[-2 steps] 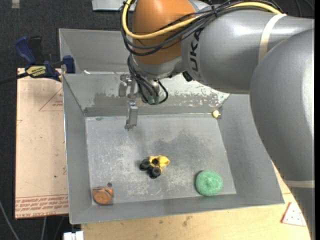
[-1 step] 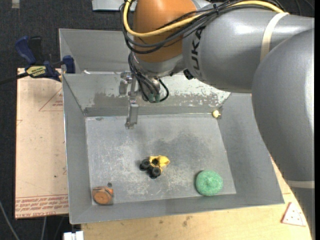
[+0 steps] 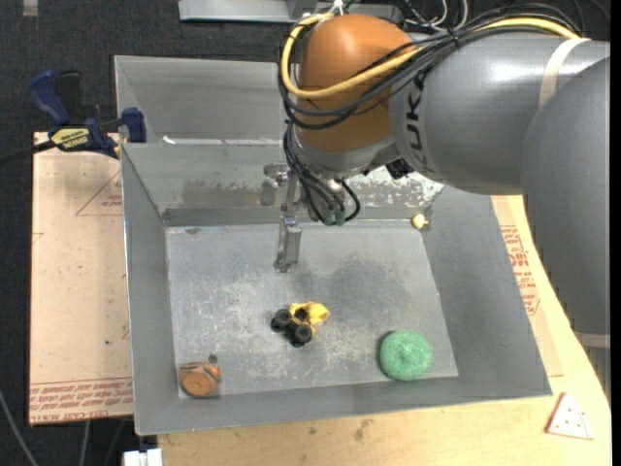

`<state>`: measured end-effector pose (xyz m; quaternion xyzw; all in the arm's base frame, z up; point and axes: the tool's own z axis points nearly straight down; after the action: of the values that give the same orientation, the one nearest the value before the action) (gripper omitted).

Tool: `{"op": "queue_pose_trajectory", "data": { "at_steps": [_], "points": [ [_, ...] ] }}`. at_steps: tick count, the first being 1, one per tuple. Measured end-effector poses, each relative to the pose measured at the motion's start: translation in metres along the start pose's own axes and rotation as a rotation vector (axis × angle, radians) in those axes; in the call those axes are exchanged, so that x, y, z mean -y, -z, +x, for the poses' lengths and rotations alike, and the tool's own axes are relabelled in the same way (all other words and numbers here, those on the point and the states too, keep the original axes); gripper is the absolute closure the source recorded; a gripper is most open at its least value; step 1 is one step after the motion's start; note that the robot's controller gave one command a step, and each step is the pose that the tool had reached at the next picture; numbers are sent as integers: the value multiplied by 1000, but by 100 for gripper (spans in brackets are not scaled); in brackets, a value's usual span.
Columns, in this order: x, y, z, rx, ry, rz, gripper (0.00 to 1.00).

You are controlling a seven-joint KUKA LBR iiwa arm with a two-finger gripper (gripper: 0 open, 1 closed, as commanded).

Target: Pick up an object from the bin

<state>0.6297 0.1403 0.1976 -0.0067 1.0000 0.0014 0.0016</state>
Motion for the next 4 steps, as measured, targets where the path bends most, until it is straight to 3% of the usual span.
{"op": "queue_pose_trajectory", "data": {
  "at_steps": [1, 2, 3, 4],
  "points": [
    [29, -11, 6, -5, -50, 4, 0],
    [32, -46, 25, 0, 79, 2, 0],
    [64, -81, 26, -1, 294, 0, 0],
    [68, -102, 39, -3, 171, 3, 0]
  ]
}}
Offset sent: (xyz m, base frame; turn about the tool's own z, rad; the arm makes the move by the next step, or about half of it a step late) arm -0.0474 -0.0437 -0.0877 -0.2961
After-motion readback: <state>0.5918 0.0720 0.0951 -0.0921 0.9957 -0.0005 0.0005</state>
